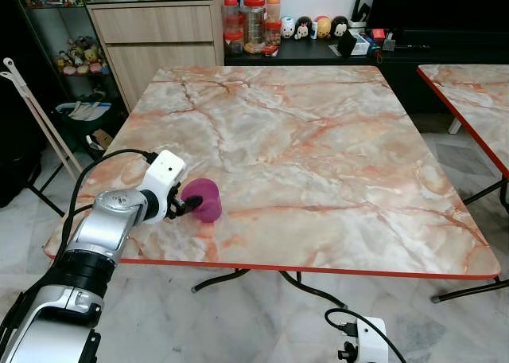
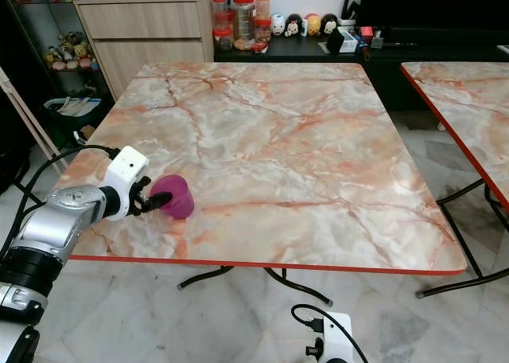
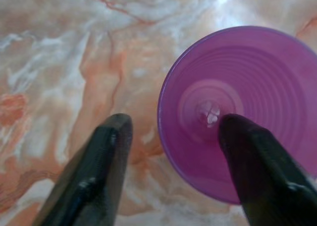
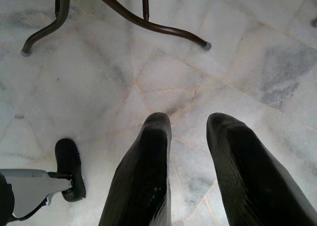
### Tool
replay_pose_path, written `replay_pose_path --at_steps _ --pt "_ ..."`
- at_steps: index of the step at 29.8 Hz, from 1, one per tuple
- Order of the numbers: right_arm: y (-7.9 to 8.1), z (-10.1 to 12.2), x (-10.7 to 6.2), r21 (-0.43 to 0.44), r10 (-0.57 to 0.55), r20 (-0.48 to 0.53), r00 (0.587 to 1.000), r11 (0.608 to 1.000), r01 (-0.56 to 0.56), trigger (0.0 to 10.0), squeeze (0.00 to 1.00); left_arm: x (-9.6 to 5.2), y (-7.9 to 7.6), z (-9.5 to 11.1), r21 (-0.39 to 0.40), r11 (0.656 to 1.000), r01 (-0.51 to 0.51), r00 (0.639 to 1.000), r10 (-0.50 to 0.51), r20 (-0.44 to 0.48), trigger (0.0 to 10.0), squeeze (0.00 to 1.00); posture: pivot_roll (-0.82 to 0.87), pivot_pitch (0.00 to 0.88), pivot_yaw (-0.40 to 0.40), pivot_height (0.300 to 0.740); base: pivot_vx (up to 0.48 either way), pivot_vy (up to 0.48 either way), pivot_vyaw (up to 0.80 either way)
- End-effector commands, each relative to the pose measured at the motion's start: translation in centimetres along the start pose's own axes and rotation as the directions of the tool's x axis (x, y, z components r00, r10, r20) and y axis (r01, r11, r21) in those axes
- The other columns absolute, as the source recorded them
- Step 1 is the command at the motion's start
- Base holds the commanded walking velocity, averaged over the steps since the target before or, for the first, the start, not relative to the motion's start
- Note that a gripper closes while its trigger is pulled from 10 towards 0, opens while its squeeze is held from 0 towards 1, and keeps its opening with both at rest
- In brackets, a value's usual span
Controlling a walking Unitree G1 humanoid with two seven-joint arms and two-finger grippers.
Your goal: Setting the table
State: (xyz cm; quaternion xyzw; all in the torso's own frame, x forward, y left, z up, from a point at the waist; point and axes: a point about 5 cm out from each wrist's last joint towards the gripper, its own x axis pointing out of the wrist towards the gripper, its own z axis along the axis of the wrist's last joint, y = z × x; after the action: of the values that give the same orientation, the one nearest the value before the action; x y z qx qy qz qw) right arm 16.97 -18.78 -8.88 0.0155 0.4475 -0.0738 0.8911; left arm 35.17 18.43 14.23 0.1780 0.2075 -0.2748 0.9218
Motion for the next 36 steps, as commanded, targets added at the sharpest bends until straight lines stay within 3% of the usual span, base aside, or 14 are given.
replay_pose_path --at_steps 1,5,8,19,36 --pt "0.0 0.1 0.0 0.014 -0.005 -0.006 1.0 1.0 0.005 10.0 0.0 -0.2 0.2 -0.5 0.018 1.0 -0.005 0.999 0.005 -0.036 2.1 0.0 0.0 0.0 0.024 0.74 0.0 0.0 0.0" --pt "-0.1 0.1 0.1 0.013 -0.005 -0.006 1.0 1.0 0.006 10.0 0.0 -0.2 0.1 -0.5 0.018 1.0 -0.001 0.999 0.002 -0.035 2.0 0.0 0.0 0.0 0.023 0.74 0.0 0.0 0.0" --pt "-0.1 0.1 0.1 0.013 -0.007 -0.005 1.0 1.0 0.007 10.0 0.0 -0.2 0.2 -0.5 0.021 1.0 -0.006 0.999 0.006 -0.033 0.0 0.0 0.0 0.0 0.021 0.74 0.0 0.0 0.0" --pt "-0.2 0.3 0.1 0.012 -0.012 -0.001 1.0 1.0 0.012 10.0 0.0 -0.6 1.2 0.3 -0.03 0.997 -0.07 0.997 0.071 0.037 0.0 0.0 0.0 0.0 0.018 0.74 0.0 0.0 0.0" --pt "-0.1 0.4 0.1 0.024 -0.015 0.001 1.0 1.0 0.015 10.0 0.0 -0.3 0.2 0.3 -0.013 1.0 -0.006 0.999 0.006 0.033 0.0 0.0 -0.01 0.0 0.026 0.74 0.0 0.0 0.0"
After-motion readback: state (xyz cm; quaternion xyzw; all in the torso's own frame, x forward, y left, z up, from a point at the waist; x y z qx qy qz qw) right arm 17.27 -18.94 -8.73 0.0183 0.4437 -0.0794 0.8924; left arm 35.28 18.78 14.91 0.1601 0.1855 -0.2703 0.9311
